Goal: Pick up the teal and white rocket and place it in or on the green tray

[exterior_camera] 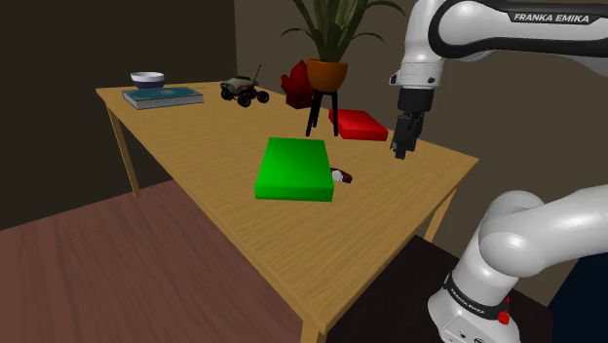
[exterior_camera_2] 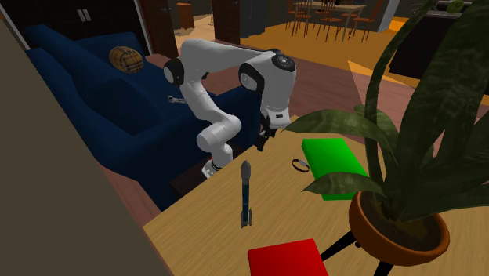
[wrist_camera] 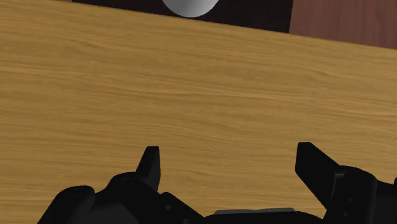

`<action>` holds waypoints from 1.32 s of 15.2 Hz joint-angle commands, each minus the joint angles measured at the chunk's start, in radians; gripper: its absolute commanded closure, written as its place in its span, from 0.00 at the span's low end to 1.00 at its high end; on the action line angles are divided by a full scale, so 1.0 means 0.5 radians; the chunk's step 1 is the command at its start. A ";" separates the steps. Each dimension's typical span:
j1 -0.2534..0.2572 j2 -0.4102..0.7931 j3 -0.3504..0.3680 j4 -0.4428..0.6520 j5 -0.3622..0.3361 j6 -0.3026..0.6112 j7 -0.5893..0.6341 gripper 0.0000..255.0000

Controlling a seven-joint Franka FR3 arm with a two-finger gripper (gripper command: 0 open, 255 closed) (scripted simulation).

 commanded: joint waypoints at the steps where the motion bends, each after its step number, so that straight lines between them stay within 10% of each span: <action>1: 0.000 0.000 0.000 0.000 0.000 0.000 0.000 0.00; 12: 0.033 -0.348 -0.731 -0.180 -0.439 0.546 -1.081 0.00; 20: 0.299 -0.303 -1.387 0.012 -0.539 0.939 -1.873 0.00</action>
